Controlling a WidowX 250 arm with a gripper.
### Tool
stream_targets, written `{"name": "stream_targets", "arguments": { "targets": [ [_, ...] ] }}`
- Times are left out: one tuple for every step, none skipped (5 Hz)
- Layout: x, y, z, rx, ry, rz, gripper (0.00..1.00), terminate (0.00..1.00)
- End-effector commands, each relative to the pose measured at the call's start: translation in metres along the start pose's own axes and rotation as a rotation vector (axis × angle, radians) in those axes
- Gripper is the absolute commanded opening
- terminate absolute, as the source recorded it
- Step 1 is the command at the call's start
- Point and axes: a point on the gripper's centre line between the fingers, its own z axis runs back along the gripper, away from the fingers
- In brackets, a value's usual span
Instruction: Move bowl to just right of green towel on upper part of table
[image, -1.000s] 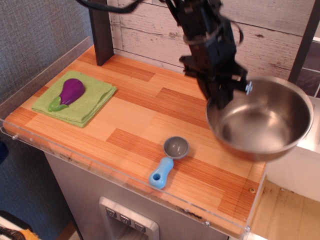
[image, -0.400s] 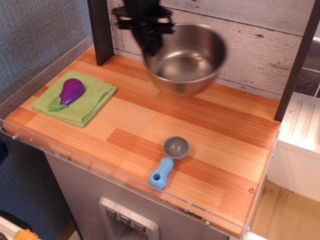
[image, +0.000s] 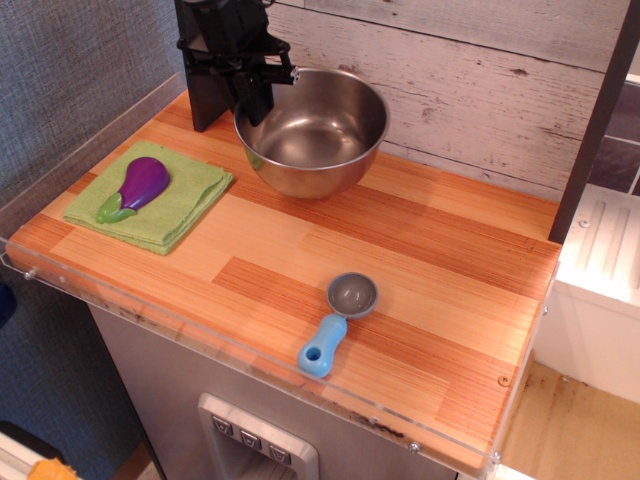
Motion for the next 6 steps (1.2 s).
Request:
{"name": "stream_targets", "arguments": {
  "targets": [
    [-0.004,0.007,0.008,0.024,-0.008,0.005,0.00,0.00],
    [-0.004,0.011,-0.001,0.055,0.011,0.001,0.00,0.00],
    [-0.005,0.015,-0.009,0.075,0.026,0.009,0.00,0.00],
    [-0.005,0.018,-0.013,0.073,0.032,0.017,0.00,0.00],
    [-0.004,0.015,-0.007,0.072,0.012,-0.001,1.00,0.00],
    [-0.003,0.015,0.007,0.077,-0.022,-0.013,1.00,0.00]
  ]
}}
